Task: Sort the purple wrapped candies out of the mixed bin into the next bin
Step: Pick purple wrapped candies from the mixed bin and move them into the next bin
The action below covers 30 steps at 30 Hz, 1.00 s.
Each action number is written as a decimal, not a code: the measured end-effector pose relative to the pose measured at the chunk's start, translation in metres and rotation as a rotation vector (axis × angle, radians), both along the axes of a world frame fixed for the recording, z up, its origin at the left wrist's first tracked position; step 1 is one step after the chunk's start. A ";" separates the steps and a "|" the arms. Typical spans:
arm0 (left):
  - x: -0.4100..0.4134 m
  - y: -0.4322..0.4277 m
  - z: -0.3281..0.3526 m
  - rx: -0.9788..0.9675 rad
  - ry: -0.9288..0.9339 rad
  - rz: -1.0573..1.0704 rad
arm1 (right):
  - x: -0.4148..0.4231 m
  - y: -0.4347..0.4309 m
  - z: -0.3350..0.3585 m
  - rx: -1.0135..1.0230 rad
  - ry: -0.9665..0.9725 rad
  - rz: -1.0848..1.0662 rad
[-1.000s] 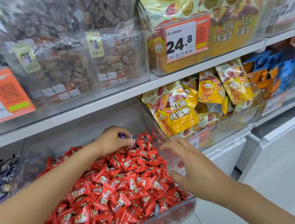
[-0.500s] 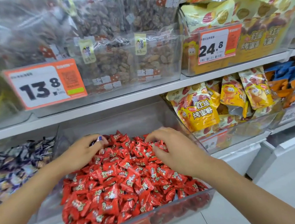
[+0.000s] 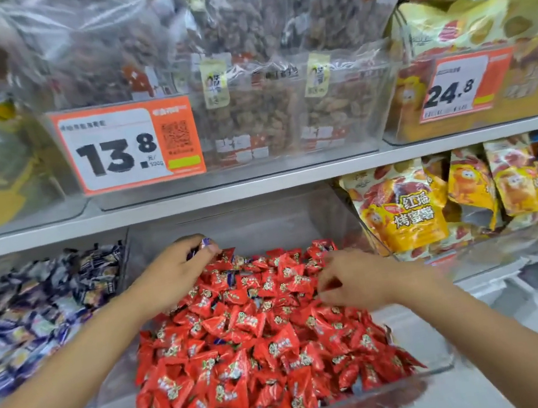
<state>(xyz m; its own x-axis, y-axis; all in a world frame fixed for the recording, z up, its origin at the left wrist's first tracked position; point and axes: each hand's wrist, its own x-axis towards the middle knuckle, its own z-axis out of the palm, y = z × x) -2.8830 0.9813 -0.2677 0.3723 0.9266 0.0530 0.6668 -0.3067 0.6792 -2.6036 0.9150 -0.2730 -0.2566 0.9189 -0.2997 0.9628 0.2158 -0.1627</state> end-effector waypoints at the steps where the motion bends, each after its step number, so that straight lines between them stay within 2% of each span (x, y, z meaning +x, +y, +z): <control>1: -0.001 0.000 0.000 0.006 -0.004 0.006 | 0.001 0.002 0.003 0.084 0.067 -0.019; 4: -0.002 0.000 0.001 0.002 0.000 0.039 | -0.022 0.019 0.002 0.216 0.296 -0.020; 7: -0.001 -0.002 0.002 0.033 -0.011 0.040 | -0.073 0.033 -0.023 0.116 0.503 0.070; 10: -0.001 -0.004 0.004 0.061 -0.026 0.057 | -0.094 0.041 -0.046 -0.001 0.345 0.156; 14: 0.000 -0.003 0.004 0.055 0.003 0.054 | -0.050 0.033 -0.032 -0.108 0.193 0.216; 17: 0.004 -0.001 0.005 0.062 0.013 0.077 | -0.013 0.021 -0.019 -0.091 0.095 0.168; 19: 0.005 -0.001 0.006 0.051 -0.008 0.088 | -0.009 0.023 -0.008 0.023 0.028 0.048; 20: 0.004 -0.002 0.007 0.045 -0.013 0.093 | -0.014 0.028 -0.006 0.118 0.052 -0.003; 22: 0.003 -0.003 0.008 0.045 -0.017 0.100 | -0.040 0.033 -0.006 0.233 0.237 0.031; 24: 0.004 -0.005 0.009 0.052 -0.019 0.100 | -0.077 0.025 -0.010 0.086 0.379 0.183; 26: 0.004 -0.007 0.009 0.056 -0.023 0.101 | -0.099 0.010 -0.021 -0.085 0.301 0.307; 28: 0.003 -0.007 0.009 0.057 -0.029 0.100 | -0.084 0.008 -0.032 -0.027 0.296 0.328; 30: 0.003 -0.006 0.008 0.060 -0.038 0.101 | -0.046 0.016 -0.034 0.105 0.234 0.258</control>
<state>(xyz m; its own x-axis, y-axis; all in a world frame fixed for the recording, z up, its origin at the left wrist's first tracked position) -2.8799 0.9754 -0.2598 0.2737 0.9540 0.1220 0.6703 -0.2802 0.6872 -2.6496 0.9308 -0.3069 -0.5344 0.8377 -0.1128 0.8139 0.4740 -0.3361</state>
